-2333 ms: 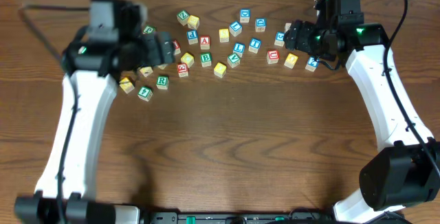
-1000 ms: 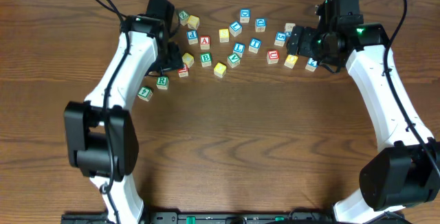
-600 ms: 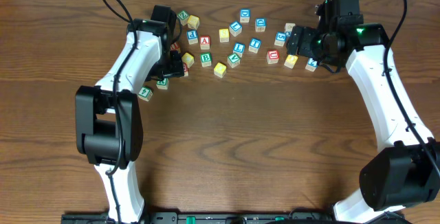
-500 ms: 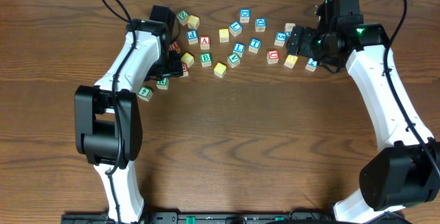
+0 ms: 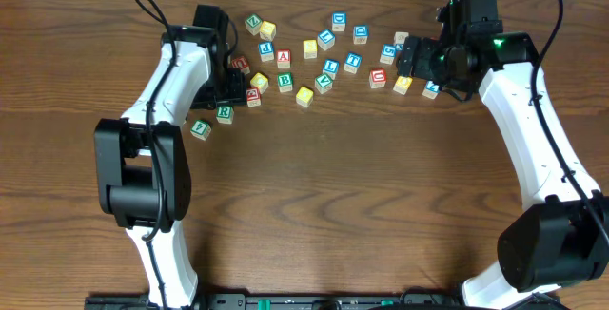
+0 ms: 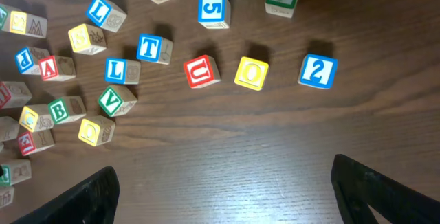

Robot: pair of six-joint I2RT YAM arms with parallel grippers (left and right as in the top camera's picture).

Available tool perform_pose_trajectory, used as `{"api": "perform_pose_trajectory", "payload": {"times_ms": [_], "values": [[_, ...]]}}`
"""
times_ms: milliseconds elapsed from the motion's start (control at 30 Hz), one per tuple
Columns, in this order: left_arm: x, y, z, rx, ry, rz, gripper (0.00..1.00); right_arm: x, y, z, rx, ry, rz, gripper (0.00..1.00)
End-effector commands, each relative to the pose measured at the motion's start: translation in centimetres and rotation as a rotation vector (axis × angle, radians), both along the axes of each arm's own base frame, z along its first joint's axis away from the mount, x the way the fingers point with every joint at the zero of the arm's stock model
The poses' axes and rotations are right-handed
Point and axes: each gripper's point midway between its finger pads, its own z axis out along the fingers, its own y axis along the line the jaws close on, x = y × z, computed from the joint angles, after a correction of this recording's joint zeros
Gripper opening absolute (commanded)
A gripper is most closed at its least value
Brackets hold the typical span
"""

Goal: Spell out ROBOT
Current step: 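Close the left gripper around the green R block, then lift the R block and carry it toward the table center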

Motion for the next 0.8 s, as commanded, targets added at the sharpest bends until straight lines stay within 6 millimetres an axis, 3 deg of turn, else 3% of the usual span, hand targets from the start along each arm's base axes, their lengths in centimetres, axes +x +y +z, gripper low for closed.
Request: {"api": "perform_pose_trajectory", "payload": {"times_ms": [0,367,533,767], "values": [[-0.9,-0.1,-1.1,-0.006,0.039,-0.048,0.69,-0.1,-0.1,-0.3,-0.017,0.009,0.009,0.93],[-1.5,-0.1,-3.5,-0.007,0.037,-0.047,0.68,-0.1,-0.1,-0.3,-0.017,0.009,0.009,0.94],[-1.0,-0.1,-3.5,-0.008,0.016,-0.047,0.52,-0.1,-0.1,-0.3,-0.018,0.011,0.009,0.94],[-1.0,0.1,-3.5,0.003,0.015,-0.046,0.39,-0.2,-0.1,-0.4,-0.018,0.013,0.009,0.94]]}}
